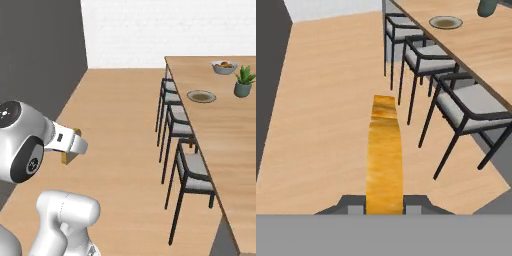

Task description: Start the toaster. Once the lever pops up, take the bread to the plate on the dining counter.

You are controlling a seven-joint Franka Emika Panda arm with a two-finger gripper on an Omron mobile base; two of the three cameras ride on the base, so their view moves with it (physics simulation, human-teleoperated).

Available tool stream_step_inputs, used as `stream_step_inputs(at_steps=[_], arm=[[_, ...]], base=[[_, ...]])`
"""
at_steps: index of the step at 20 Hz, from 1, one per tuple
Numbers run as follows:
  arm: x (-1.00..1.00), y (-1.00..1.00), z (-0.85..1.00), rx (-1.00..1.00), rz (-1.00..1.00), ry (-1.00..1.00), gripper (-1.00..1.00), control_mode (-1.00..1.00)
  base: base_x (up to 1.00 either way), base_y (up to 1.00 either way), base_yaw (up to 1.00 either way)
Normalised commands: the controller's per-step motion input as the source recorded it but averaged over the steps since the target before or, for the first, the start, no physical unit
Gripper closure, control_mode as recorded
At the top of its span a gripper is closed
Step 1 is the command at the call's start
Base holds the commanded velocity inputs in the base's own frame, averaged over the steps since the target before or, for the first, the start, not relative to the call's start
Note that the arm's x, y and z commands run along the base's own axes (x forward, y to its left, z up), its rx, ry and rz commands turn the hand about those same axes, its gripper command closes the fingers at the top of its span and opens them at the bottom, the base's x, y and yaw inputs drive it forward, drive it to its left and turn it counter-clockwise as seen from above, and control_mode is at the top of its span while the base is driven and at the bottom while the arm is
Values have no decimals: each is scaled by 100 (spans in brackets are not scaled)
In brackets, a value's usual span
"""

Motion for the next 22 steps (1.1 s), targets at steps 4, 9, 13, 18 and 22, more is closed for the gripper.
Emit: stream_step_inputs(at_steps=[4,9,13,18,22], arm=[[0,0,0,0,0,0,100,100],[0,0,0,0,0,0,100,100],[0,0,0,0,0,0,100,100],[0,0,0,0,0,0,100,100],[0,0,0,0,0,0,100,100]], base=[[81,76,-61],[80,75,-61],[82,73,-60],[80,75,-60],[62,93,-57]])
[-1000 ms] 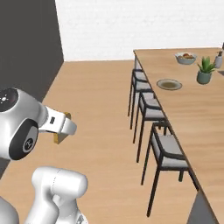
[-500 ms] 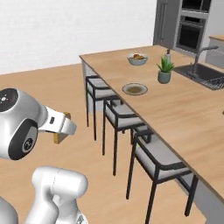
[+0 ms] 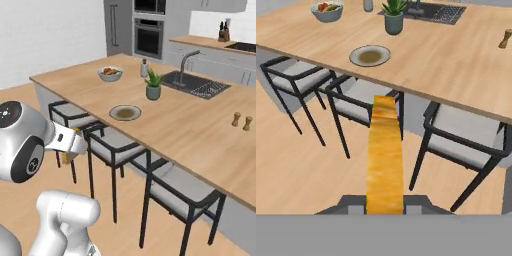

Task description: Start the toaster. Once the lever pops up, take the bread to the plate on the dining counter.

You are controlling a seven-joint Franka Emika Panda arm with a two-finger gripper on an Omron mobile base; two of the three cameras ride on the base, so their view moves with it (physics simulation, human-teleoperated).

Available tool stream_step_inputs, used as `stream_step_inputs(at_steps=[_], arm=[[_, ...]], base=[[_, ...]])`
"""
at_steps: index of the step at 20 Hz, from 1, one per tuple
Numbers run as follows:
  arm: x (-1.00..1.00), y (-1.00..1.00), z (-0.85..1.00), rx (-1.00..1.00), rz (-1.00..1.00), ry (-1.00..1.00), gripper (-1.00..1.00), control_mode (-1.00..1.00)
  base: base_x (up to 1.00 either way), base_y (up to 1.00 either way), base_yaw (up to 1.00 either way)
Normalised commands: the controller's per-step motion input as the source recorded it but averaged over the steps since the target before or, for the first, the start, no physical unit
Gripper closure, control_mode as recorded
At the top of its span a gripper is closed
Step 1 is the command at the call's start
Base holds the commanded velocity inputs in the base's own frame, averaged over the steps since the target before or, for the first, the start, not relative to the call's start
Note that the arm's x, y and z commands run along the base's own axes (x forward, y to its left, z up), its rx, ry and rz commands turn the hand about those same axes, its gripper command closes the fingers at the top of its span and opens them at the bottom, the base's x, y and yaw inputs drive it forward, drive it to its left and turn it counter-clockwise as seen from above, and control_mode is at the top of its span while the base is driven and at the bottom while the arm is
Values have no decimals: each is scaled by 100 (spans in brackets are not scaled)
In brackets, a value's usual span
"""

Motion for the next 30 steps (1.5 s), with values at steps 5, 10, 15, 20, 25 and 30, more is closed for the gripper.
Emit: stream_step_inputs(at_steps=[5,10,15,20,25,30], arm=[[0,0,0,0,0,0,100,100],[0,0,0,0,0,0,100,100],[0,0,0,0,0,0,100,100],[0,0,0,0,0,0,100,100],[34,7,-2,5,-19,0,100,-100],[61,-2,-8,13,0,-1,100,-100]], base=[[62,96,-54],[84,74,-51],[84,67,-45],[64,55,-36],[0,0,0],[0,0,0]])
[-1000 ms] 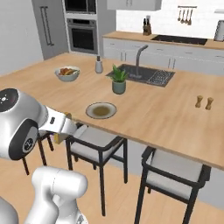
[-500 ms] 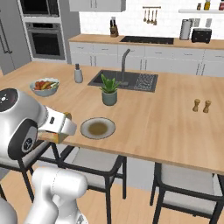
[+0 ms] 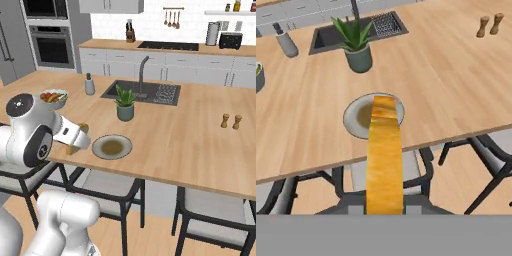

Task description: Start the toaster. Once the lever pops up, take the bread to the plate on the dining counter.

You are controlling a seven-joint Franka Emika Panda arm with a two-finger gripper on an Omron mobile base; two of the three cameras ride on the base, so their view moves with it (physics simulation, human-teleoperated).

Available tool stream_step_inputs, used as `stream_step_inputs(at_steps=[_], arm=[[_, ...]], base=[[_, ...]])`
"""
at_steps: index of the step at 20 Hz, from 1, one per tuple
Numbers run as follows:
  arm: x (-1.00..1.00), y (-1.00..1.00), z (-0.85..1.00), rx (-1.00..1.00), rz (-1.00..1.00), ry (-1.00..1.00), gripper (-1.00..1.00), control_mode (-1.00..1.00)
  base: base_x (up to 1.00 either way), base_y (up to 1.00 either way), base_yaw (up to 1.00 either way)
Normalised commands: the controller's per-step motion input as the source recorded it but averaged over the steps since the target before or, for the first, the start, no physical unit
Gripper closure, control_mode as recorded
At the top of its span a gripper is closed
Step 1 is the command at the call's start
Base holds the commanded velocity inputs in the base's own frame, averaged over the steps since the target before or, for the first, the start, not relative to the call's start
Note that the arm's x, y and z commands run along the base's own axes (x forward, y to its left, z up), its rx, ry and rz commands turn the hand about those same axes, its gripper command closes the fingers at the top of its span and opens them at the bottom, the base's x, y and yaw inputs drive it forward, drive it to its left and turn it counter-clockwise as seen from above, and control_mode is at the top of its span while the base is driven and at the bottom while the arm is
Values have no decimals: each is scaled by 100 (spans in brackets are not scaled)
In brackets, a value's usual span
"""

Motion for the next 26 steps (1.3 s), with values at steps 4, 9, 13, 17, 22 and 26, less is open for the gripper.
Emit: stream_step_inputs(at_steps=[4,9,13,17,22,26], arm=[[86,-7,-22,15,5,0,100,-100],[96,-21,-58,12,14,0,100,-100],[97,-32,-76,11,20,0,100,-100],[94,-16,-71,10,22,0,100,-100],[85,0,-54,2,17,1,100,-100],[92,0,-51,0,9,7,100,-100]], base=[[0,0,0],[0,0,0],[0,0,0],[0,0,0],[0,0,0],[0,0,0]])
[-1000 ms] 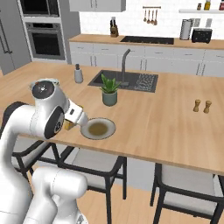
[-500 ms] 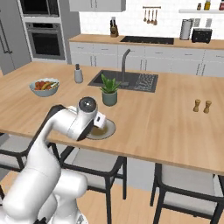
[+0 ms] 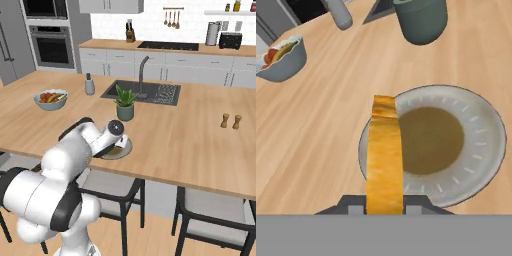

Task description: Start the toaster. Once the lever pops up, take the bread to the plate on the dining counter.

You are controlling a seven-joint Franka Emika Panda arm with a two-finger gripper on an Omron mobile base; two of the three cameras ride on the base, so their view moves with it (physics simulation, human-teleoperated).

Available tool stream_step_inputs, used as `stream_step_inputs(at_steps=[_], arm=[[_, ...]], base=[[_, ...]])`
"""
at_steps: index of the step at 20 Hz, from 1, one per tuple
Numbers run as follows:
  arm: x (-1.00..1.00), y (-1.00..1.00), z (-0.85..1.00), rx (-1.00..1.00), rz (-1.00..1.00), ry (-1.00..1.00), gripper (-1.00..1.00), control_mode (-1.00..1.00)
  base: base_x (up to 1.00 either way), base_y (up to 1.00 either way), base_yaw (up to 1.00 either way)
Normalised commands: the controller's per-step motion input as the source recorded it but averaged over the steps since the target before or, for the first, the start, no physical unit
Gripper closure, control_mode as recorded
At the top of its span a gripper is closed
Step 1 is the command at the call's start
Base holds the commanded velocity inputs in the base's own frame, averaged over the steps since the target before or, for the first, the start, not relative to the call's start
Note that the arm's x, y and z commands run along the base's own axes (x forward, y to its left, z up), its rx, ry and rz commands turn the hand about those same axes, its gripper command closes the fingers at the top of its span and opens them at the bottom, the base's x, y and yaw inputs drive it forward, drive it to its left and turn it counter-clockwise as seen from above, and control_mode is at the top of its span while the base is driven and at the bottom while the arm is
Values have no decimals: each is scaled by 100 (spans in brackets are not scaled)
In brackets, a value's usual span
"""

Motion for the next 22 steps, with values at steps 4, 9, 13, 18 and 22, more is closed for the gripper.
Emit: stream_step_inputs(at_steps=[4,9,13,18,22], arm=[[92,0,-39,0,6,8,100,-100],[54,3,-40,0,4,3,100,-100],[44,12,-48,0,2,0,-100,-100],[19,0,-16,-1,0,-1,-100,-100],[0,-1,0,-7,0,0,-100,-100]], base=[[0,0,0],[0,0,0],[0,0,0],[0,0,0],[0,0,0]])
